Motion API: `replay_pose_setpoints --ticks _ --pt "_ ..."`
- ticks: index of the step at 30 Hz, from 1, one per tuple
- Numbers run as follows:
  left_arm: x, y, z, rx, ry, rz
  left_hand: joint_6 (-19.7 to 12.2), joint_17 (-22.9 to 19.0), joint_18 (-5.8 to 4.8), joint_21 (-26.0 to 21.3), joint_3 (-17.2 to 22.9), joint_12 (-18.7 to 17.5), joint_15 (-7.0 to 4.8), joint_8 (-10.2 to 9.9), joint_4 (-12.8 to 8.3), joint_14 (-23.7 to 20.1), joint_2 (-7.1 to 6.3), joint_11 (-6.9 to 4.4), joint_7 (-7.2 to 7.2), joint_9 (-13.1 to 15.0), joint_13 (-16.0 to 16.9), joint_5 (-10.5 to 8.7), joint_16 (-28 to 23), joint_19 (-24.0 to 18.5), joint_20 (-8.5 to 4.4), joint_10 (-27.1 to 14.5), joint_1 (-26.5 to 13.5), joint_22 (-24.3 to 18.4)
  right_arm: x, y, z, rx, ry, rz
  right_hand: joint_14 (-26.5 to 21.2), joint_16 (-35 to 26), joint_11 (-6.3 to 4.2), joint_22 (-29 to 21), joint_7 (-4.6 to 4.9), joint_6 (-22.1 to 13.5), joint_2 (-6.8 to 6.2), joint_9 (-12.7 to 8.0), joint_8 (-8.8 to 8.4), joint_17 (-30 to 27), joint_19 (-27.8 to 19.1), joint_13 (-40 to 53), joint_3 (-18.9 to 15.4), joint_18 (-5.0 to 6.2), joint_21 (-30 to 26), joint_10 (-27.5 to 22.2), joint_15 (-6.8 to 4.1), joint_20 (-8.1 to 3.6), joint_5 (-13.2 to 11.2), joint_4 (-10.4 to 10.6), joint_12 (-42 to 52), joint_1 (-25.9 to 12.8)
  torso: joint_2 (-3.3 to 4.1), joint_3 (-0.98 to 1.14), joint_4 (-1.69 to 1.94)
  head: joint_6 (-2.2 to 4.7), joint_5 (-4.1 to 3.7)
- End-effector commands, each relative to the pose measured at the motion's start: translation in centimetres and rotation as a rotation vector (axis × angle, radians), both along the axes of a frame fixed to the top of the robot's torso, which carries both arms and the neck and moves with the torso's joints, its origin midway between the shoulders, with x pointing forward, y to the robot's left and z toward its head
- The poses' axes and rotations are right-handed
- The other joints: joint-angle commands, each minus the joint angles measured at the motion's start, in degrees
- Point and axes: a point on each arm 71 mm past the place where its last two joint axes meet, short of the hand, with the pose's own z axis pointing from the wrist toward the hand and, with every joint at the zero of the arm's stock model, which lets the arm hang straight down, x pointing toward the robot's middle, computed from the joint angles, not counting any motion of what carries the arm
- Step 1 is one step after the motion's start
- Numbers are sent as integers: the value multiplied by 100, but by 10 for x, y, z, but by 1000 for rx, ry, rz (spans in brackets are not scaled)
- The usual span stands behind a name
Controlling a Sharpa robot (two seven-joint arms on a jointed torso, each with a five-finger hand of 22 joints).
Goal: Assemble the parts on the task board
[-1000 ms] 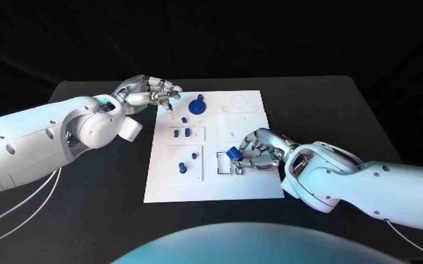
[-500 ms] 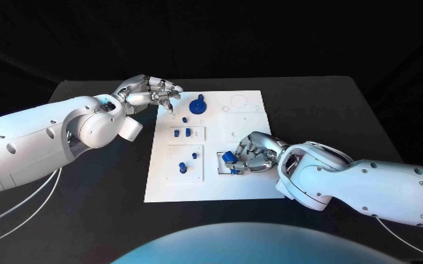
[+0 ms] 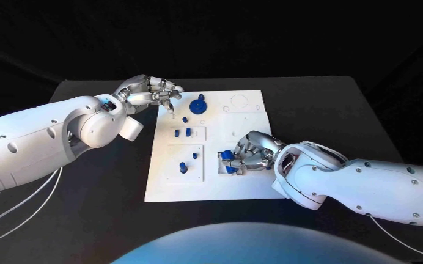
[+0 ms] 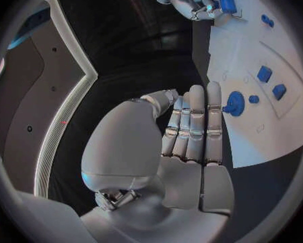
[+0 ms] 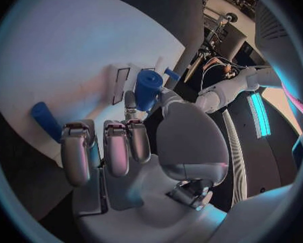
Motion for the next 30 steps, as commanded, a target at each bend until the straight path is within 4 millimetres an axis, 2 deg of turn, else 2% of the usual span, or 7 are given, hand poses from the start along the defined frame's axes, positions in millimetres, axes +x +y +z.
replay_pose_setpoints --ticks 1,8,13,20,27,30 --pt "-1 -2 1 -9 1 -17 -53 6 79 -20 -2 -8 6 -26 20 19 8 -2 5 6 -6 33 -9 -17 28 -40 -62 -5 1 1 2 -11 -30 -9 541 5 -27 1432 -109 84 -8 10 55 1254 546 802 -85 -33 -33 162 -38 -46 -18 0 -31 -123 3 1 0 0 7" --pt "-1 -2 1 -8 1 -17 -64 15 79 -28 1 -9 8 -32 29 18 8 -1 7 15 -7 33 -11 -16 31 -45 -73 -11 2 3 3 -14 -52 -4 540 1 -35 1428 -119 58 -31 41 113 1248 543 791 -295 -30 -49 153 -47 -56 -17 4 -56 -391 4 0 4 0 13" --pt "-1 -2 0 -7 3 -18 -64 15 79 -28 1 -9 8 -32 29 18 8 -1 7 15 -7 33 -11 -16 31 -45 -73 -11 3 4 3 -21 -52 0 533 -14 -30 1413 -114 4 1 73 174 1220 531 736 -679 -19 -99 109 -43 -53 8 12 -128 -649 1 -1 2 0 19" --pt "-1 -2 0 -7 4 -18 -66 17 79 -31 2 -10 8 -34 32 17 9 0 8 18 -7 33 -11 -15 31 -46 -76 -12 2 4 2 -32 -42 9 527 -28 -20 1398 -102 -49 6 82 194 1194 519 692 -923 -9 -149 73 -35 -47 23 13 -185 -642 5 -3 1 0 23" --pt "-1 -2 0 -6 4 -17 -66 17 79 -31 2 -10 8 -34 32 17 9 0 8 18 -7 33 -11 -15 31 -46 -76 -12 2 4 2 -32 -43 13 525 -31 -18 1396 -101 -56 10 84 198 1188 517 682 -961 -8 -155 65 -33 -45 26 14 -197 -640 2 1 2 0 25" --pt "-1 -2 0 -6 4 -17 -66 17 79 -31 2 -10 8 -34 32 17 9 0 8 18 -7 33 -11 -15 31 -46 -76 -12 1 3 3 -22 -44 22 526 -30 -18 1399 -99 -64 75 87 207 1191 519 689 -987 -9 -150 68 -31 -43 28 12 -194 -619 4 2 6 0 28"
